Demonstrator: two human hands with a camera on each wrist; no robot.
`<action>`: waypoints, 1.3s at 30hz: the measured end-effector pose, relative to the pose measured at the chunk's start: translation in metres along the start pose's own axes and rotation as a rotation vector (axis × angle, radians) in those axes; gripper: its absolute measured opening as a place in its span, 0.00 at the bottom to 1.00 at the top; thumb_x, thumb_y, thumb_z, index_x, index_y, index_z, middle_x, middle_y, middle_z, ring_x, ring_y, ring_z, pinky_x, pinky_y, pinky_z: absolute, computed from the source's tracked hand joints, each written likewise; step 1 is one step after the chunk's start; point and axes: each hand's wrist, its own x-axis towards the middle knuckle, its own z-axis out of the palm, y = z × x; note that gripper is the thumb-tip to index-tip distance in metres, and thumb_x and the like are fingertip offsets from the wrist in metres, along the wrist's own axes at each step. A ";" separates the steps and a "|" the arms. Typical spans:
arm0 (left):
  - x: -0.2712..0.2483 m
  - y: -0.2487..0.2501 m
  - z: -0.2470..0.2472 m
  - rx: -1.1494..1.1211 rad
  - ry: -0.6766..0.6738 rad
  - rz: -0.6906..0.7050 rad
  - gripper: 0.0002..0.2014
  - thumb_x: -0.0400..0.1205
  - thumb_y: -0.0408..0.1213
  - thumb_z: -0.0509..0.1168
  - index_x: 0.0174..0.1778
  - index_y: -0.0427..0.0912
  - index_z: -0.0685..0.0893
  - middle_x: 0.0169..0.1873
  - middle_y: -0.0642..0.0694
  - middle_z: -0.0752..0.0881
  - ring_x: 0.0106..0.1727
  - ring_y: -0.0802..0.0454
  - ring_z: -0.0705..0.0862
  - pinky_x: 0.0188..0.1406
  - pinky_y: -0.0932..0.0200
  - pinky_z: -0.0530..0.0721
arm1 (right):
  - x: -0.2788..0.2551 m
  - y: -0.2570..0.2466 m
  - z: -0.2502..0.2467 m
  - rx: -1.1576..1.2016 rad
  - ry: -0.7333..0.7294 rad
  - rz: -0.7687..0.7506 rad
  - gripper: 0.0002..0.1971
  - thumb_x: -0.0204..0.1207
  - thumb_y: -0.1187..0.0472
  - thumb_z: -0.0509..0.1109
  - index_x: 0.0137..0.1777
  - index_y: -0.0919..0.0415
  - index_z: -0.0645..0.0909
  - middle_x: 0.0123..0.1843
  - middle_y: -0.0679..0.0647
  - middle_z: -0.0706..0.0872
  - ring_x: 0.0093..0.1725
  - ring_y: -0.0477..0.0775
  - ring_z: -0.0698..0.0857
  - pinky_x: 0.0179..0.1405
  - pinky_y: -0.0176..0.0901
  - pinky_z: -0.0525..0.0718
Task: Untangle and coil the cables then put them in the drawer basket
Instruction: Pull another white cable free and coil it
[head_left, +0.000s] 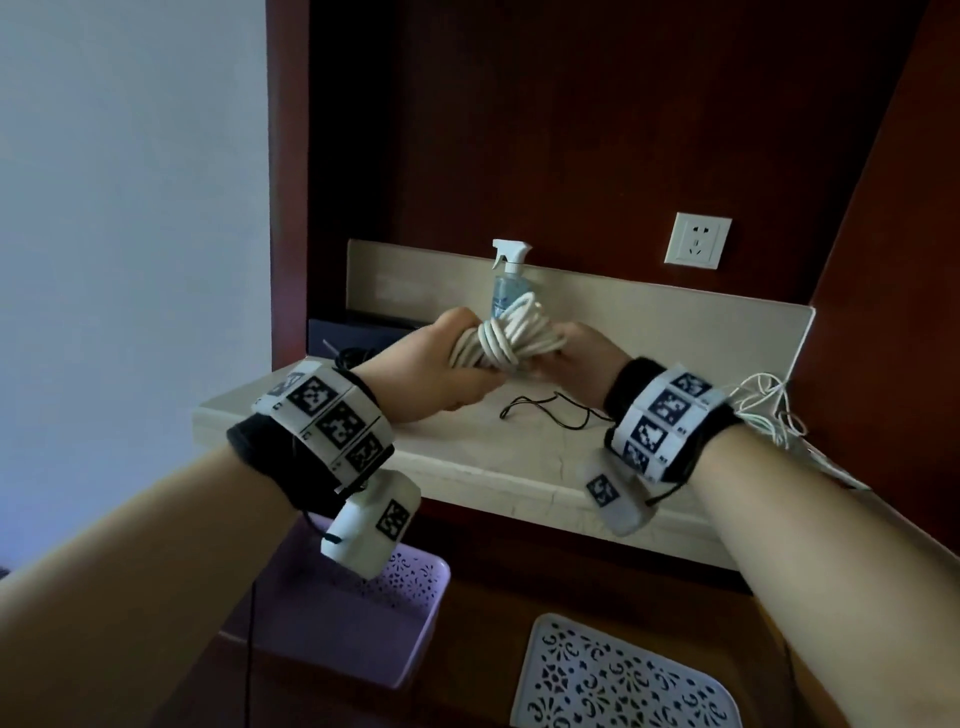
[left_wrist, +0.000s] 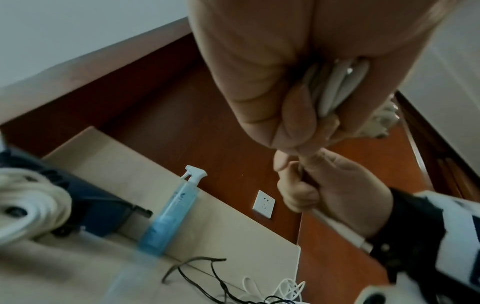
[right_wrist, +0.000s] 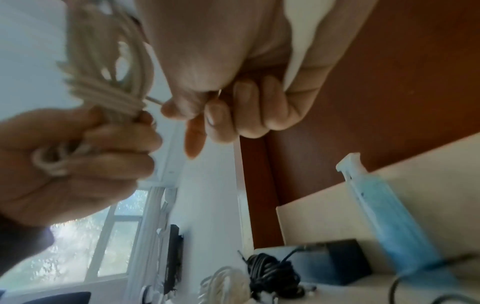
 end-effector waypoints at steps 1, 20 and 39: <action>0.002 0.000 0.002 -0.143 0.040 -0.049 0.16 0.79 0.31 0.69 0.57 0.43 0.71 0.31 0.47 0.80 0.25 0.57 0.77 0.21 0.65 0.74 | -0.002 -0.001 0.009 0.042 0.008 0.022 0.15 0.83 0.64 0.58 0.35 0.52 0.74 0.30 0.45 0.75 0.26 0.33 0.75 0.32 0.28 0.70; 0.004 -0.031 0.022 0.085 0.016 -0.233 0.21 0.82 0.42 0.64 0.68 0.46 0.65 0.37 0.47 0.80 0.33 0.54 0.77 0.32 0.64 0.75 | -0.023 -0.031 0.007 0.510 0.060 0.029 0.08 0.81 0.69 0.61 0.42 0.59 0.77 0.31 0.50 0.85 0.32 0.50 0.83 0.43 0.48 0.82; -0.006 -0.018 0.037 -0.180 0.147 -0.077 0.15 0.74 0.40 0.74 0.51 0.53 0.76 0.38 0.50 0.84 0.37 0.55 0.81 0.40 0.58 0.77 | -0.045 -0.022 0.038 1.267 0.589 0.169 0.12 0.82 0.62 0.59 0.41 0.57 0.83 0.35 0.43 0.88 0.41 0.43 0.85 0.45 0.36 0.83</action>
